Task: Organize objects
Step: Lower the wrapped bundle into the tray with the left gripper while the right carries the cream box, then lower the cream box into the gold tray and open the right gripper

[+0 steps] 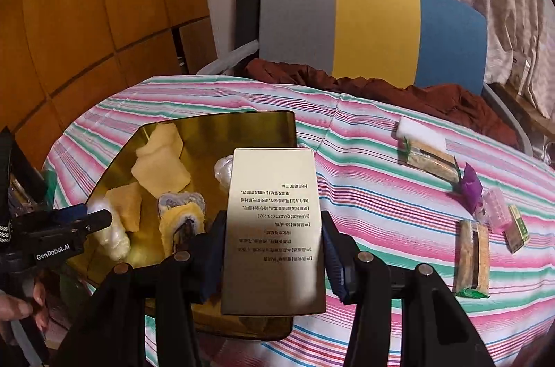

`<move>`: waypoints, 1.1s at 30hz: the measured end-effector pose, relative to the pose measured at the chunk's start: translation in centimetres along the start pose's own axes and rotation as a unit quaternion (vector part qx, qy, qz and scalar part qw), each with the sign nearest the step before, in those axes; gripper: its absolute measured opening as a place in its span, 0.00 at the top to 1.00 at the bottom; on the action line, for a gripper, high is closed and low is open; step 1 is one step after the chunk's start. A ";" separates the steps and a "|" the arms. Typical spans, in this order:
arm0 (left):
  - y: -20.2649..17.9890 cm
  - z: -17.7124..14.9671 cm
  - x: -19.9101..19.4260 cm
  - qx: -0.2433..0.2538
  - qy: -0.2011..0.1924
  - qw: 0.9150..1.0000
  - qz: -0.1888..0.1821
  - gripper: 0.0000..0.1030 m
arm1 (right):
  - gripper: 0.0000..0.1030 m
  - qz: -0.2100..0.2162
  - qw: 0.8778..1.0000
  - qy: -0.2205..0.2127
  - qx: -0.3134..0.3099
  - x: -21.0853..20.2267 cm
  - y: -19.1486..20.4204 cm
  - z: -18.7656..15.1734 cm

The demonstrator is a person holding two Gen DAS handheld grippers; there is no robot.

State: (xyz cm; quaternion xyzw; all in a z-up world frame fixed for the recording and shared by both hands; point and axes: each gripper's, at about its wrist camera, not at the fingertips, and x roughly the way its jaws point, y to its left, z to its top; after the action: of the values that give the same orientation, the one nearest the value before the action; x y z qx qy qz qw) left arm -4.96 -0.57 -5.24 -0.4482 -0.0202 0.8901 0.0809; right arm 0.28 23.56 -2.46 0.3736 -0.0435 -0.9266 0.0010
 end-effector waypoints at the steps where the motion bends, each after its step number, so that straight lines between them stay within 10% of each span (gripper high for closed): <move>1: 0.2 0.2 -0.1 -0.003 -0.001 1.000 0.002 0.33 | 0.51 0.000 1.000 0.001 0.001 0.1 0.0 0.0; 5: 0.5 0.7 -0.6 -0.007 -0.016 1.000 0.014 0.17 | 0.51 0.001 1.000 -0.003 0.006 -0.1 -0.2 -0.3; 33: -0.4 0.7 -2.8 0.000 -0.043 0.999 0.013 0.12 | 0.51 0.007 0.999 0.012 -0.036 2.1 2.9 -0.3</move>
State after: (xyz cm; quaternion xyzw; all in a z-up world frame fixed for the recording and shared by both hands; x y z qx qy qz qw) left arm -3.82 -0.65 -2.60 -0.4100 -0.0180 0.9094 0.0678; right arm -1.11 20.61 -3.94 0.3844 -0.0127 -0.9228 0.0217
